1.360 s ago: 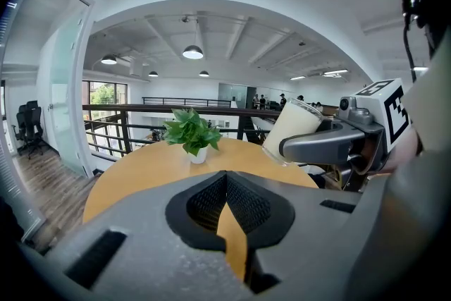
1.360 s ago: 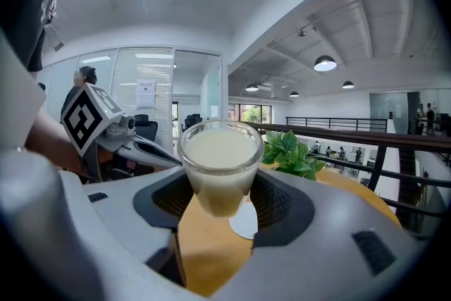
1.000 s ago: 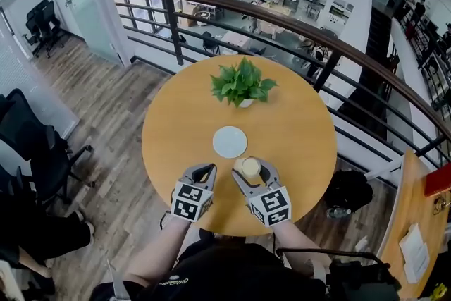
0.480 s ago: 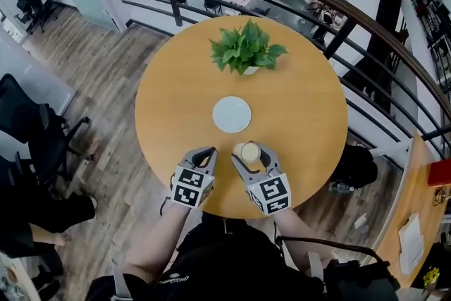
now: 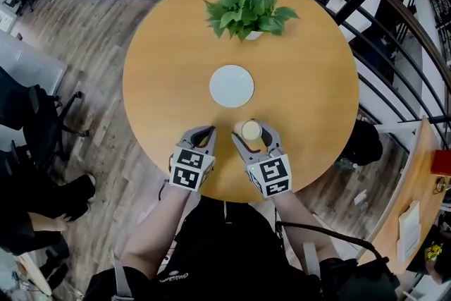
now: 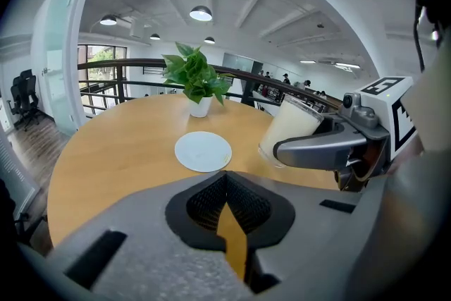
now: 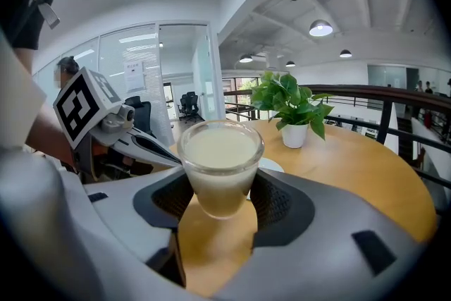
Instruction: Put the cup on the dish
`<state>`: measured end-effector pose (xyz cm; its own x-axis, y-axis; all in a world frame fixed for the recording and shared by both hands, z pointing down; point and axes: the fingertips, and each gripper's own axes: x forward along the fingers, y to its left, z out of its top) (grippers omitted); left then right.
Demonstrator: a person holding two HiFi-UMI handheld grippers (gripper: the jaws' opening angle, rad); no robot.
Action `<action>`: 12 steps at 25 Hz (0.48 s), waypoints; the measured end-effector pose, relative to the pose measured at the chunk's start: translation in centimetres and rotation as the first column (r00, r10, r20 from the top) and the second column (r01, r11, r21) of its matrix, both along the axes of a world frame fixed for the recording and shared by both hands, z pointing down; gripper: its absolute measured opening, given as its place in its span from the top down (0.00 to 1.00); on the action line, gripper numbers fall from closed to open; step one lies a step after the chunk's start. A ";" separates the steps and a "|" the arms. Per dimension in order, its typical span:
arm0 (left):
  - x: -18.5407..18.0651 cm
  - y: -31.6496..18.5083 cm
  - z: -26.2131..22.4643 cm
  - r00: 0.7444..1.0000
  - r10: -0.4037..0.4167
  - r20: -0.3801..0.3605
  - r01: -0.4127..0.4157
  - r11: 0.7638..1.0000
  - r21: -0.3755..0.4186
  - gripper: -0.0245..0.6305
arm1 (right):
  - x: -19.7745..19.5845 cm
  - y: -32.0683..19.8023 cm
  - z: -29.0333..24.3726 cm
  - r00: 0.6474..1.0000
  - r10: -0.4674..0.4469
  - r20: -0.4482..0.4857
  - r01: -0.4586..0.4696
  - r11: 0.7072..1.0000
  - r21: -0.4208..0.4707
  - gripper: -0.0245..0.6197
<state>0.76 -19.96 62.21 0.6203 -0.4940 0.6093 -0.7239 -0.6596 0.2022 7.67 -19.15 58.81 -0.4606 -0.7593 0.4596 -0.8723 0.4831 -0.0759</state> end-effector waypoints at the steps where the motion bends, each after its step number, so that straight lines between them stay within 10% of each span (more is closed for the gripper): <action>1: 0.1 -0.2 0.2 1.000 0.002 0.000 -0.002 1.000 -0.002 0.96 | 0.0 -0.1 0.3 1.000 0.001 -0.001 -0.001 1.000 -0.003 0.57; 12: 0.7 -1.6 1.7 1.000 0.008 0.004 -0.008 1.000 -0.028 0.96 | -0.5 -3.7 2.2 0.999 -0.033 -0.034 0.032 0.999 -0.015 0.57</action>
